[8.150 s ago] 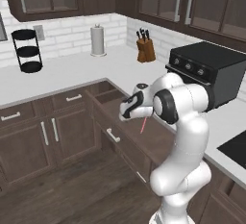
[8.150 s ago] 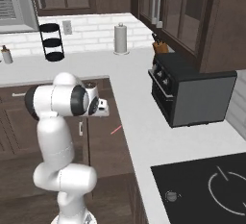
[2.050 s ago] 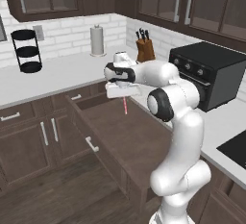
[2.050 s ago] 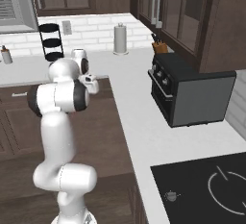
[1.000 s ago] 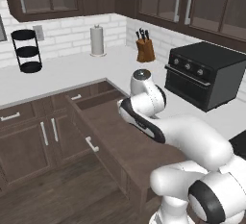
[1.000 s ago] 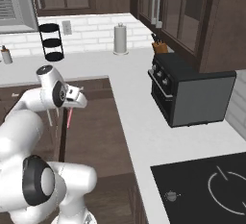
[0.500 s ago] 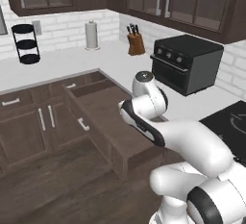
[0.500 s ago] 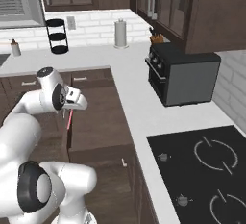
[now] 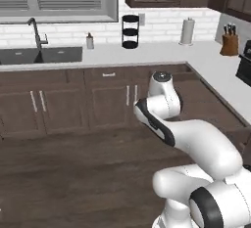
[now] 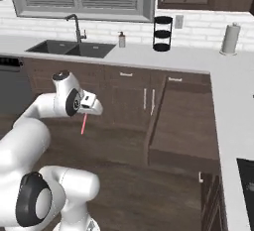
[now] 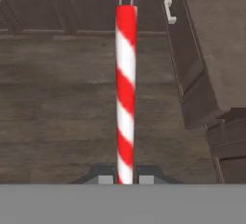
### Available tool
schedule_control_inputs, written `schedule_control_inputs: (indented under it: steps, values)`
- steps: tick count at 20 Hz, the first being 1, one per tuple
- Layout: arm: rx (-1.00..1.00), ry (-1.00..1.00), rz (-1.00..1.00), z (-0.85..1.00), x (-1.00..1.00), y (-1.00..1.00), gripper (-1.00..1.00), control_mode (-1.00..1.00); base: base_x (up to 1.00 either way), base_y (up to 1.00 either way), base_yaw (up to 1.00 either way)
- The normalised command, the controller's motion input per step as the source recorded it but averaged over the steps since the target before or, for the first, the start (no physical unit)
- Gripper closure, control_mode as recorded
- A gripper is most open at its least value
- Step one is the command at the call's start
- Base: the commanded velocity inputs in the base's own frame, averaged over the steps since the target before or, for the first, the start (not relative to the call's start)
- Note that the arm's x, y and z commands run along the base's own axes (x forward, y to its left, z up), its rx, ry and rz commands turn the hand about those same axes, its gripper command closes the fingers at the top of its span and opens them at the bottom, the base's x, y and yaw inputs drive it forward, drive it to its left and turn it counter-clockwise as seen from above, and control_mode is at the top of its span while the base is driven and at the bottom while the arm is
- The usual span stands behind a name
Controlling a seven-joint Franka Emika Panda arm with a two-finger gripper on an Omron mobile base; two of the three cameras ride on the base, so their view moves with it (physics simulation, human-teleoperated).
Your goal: Take a straw from the drawer in front and place it inside the glass cup on the dining counter.
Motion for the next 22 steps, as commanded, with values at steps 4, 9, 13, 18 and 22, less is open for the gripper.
schedule_control_inputs:
  steps: [4,9,13,18,22]
  values:
    - [0.0,0.0,0.0,0.0,0.0,0.0,1.0,1.0,-0.15,0.53,0.89]
    - [0.0,0.0,0.0,0.0,0.0,0.0,1.0,1.0,-0.02,0.46,0.85]
    - [0.0,0.0,0.0,0.0,0.0,0.0,1.0,1.0,0.0,0.34,0.77]
    - [0.0,0.0,0.0,0.0,0.0,0.0,1.0,1.0,0.0,0.23,0.7]
    - [0.0,0.0,0.0,0.0,0.0,0.0,1.0,1.0,-0.09,0.45,0.68]
